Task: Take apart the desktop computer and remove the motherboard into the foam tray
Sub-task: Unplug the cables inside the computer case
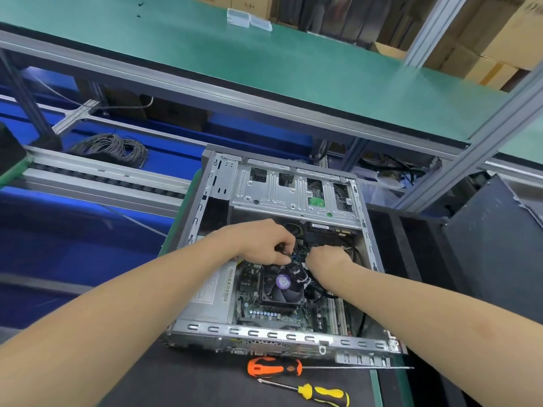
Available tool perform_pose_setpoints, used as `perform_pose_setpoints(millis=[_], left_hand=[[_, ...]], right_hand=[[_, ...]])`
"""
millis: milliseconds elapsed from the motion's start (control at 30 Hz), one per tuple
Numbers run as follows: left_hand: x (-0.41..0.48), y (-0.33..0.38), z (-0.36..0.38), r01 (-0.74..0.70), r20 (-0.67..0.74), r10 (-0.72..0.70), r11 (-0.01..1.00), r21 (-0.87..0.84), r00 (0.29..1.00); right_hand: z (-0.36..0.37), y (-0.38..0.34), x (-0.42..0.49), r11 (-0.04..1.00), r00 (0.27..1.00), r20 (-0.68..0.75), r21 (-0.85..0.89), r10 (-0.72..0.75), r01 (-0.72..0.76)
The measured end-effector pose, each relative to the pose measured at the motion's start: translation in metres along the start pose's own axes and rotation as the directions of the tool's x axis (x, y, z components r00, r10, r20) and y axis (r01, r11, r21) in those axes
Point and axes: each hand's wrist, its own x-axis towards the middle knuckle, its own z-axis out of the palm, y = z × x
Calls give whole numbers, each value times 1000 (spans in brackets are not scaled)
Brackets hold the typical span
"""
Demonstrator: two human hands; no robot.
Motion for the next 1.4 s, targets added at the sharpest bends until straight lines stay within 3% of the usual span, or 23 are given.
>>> perform_pose_setpoints(millis=[133, 367, 867, 1033, 1167, 1267, 1400], left_hand=[[3, -2, 2, 15, -1, -15, 1000, 24, 1000], [6, -7, 4, 31, 0, -31, 1000, 7, 1000], [8, -11, 5, 28, -7, -28, 999, -25, 1000], [5, -9, 3, 26, -75, -33, 995, -96, 997], [-7, -6, -3, 15, -120, -66, 923, -384, 991], [-19, -4, -9, -71, -173, -45, 789, -610, 984], [-30, 0, -22, -177, -261, -75, 553, -814, 962]], right_hand=[[-3, 3, 3, 993, 998, -4, -97, -64, 64], [-10, 15, -1, 989, 992, -10, -78, -125, 124], [-22, 23, -7, 998, 998, 2, -29, -60, 60], [-35, 42, -25, 992, 995, 35, 90, -88, 85], [-47, 47, -47, 963, 982, 79, 224, -170, 149], [-51, 50, -67, 844, 970, -35, 486, -239, 226], [-54, 63, -88, 504, 915, -4, 834, -403, 225]])
